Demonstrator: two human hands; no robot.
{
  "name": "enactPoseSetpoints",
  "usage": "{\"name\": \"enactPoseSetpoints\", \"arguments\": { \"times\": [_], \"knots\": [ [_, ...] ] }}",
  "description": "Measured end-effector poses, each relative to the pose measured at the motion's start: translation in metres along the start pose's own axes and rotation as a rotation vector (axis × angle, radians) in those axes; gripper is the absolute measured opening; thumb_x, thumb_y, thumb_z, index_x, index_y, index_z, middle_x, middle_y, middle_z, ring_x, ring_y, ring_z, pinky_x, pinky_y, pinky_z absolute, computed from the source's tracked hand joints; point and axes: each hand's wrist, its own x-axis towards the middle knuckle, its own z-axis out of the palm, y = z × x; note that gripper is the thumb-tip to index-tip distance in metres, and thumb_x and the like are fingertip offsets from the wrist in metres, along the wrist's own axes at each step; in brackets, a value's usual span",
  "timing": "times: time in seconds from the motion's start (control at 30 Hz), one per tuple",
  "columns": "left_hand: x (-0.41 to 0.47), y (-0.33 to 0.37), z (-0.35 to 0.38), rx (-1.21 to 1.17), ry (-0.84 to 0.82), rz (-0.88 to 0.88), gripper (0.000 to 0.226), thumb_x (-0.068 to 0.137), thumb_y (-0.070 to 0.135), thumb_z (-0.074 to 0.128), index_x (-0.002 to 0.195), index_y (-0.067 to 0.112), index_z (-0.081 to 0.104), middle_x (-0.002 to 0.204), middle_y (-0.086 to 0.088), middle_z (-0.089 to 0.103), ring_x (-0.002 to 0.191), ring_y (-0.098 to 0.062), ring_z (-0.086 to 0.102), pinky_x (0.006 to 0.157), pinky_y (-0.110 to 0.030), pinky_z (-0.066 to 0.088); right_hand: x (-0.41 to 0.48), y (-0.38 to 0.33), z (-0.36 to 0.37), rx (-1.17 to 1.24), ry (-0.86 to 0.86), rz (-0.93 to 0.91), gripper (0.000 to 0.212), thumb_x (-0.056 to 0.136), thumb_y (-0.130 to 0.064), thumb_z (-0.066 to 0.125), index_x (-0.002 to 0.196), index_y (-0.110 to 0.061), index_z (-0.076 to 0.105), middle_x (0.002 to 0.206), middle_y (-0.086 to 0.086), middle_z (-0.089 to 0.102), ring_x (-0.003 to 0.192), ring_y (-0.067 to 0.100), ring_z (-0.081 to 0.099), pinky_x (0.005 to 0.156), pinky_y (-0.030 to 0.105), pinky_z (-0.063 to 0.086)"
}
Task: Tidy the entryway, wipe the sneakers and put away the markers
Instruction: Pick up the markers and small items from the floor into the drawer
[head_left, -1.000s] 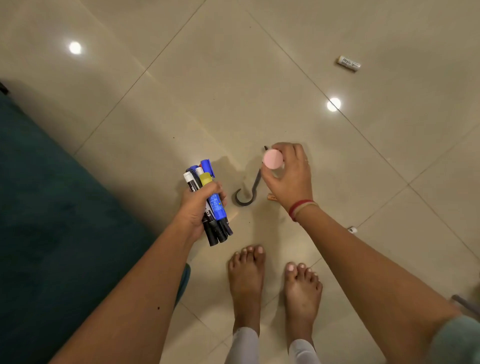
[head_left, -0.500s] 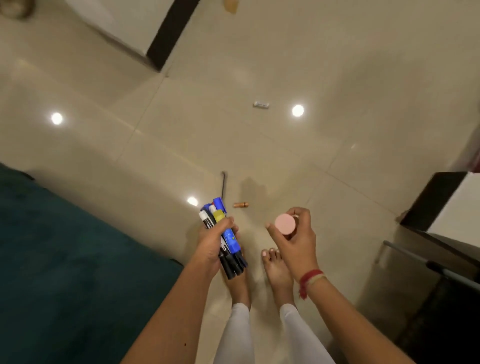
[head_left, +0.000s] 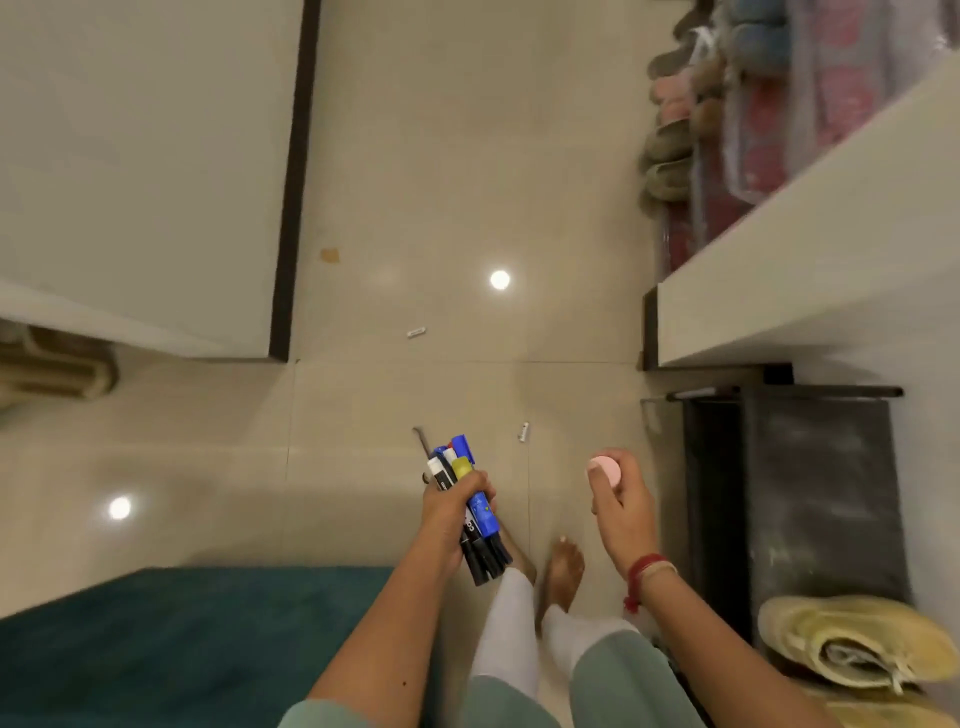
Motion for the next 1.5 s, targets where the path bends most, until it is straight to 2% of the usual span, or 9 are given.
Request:
{"name": "enactPoseSetpoints", "arguments": {
  "times": [0.2,0.27,0.57,0.67,0.8,1.03,1.23,1.33,1.5],
  "knots": [
    [-0.038,-0.025,0.044,0.252,-0.123,-0.003,0.044,0.043,0.016,0.071,0.082,0.007,0.054,0.065,-0.008,0.058,0.057,-0.022,0.053,0.057,-0.030,0.048,-0.047,0.008,-0.039,0.308,0.274,0.168,0.014,0.087,-0.021,0.063,0.093,-0.021,0.050,0.080,0.009,0.057,0.057,0.014,0.052,0.046,0.020,0.044],
    [-0.071,-0.051,0.080,0.355,-0.268,-0.036,0.045,0.040,0.018,0.071,0.081,0.006,0.056,0.068,-0.008,0.057,0.060,-0.022,0.052,0.060,-0.032,0.047,-0.082,0.025,-0.082,0.463,0.433,0.215,0.013,0.087,-0.018,0.064,0.092,-0.018,0.052,0.080,0.011,0.056,0.058,0.015,0.053,0.048,0.022,0.047],
    [-0.139,-0.144,0.126,0.628,-0.518,-0.084,0.039,0.047,0.016,0.075,0.082,0.006,0.059,0.072,-0.011,0.059,0.063,-0.021,0.055,0.059,-0.029,0.049,-0.190,0.083,-0.151,0.795,0.382,0.163,0.028,0.093,-0.002,0.050,0.117,-0.015,0.058,0.103,0.009,0.060,0.082,0.017,0.060,0.066,0.021,0.054],
    [-0.168,-0.184,0.136,0.699,-0.564,-0.103,0.021,0.070,0.010,0.073,0.083,0.007,0.057,0.071,-0.010,0.060,0.063,-0.021,0.057,0.058,-0.031,0.050,-0.235,0.108,-0.176,0.769,0.486,0.159,0.032,0.085,-0.003,0.063,0.108,-0.023,0.055,0.102,0.018,0.062,0.085,0.021,0.062,0.062,0.023,0.051],
    [-0.199,-0.237,0.149,0.868,-0.623,-0.077,0.035,0.066,0.016,0.077,0.093,0.005,0.059,0.073,-0.010,0.065,0.066,-0.022,0.062,0.065,-0.035,0.052,-0.288,0.137,-0.197,0.883,0.626,0.210,0.021,0.079,-0.003,0.071,0.090,-0.015,0.058,0.095,0.017,0.067,0.078,0.018,0.062,0.057,0.018,0.048],
    [-0.212,-0.311,0.148,1.123,-0.649,-0.085,0.026,0.076,0.010,0.074,0.098,0.003,0.062,0.083,-0.015,0.067,0.072,-0.025,0.066,0.068,-0.036,0.054,-0.346,0.193,-0.195,0.967,0.825,0.258,0.017,0.079,-0.007,0.071,0.093,-0.015,0.065,0.093,0.003,0.071,0.086,0.013,0.066,0.077,0.030,0.055],
    [-0.195,-0.358,0.133,1.364,-0.733,-0.148,0.022,0.081,0.007,0.070,0.102,0.007,0.063,0.093,-0.018,0.068,0.084,-0.032,0.067,0.080,-0.045,0.055,-0.365,0.231,-0.163,1.059,1.012,0.347,0.021,0.077,-0.008,0.074,0.097,-0.012,0.069,0.093,-0.001,0.072,0.089,0.011,0.067,0.079,0.026,0.055],
    [-0.185,-0.372,0.125,1.436,-0.698,-0.171,0.031,0.077,0.010,0.075,0.105,0.006,0.063,0.095,-0.021,0.068,0.096,-0.044,0.064,0.089,-0.059,0.050,-0.370,0.248,-0.142,1.075,1.100,0.446,0.022,0.083,-0.011,0.068,0.103,-0.018,0.069,0.103,-0.004,0.068,0.095,0.008,0.063,0.084,0.027,0.053],
    [-0.160,-0.384,0.105,1.463,-0.632,-0.196,0.028,0.076,0.009,0.076,0.101,0.005,0.063,0.084,-0.017,0.067,0.082,-0.035,0.064,0.088,-0.061,0.049,-0.388,0.289,-0.095,1.084,1.315,0.740,0.012,0.092,-0.019,0.057,0.102,-0.023,0.061,0.104,-0.004,0.060,0.096,0.019,0.059,0.082,0.033,0.054]
  ]
}}
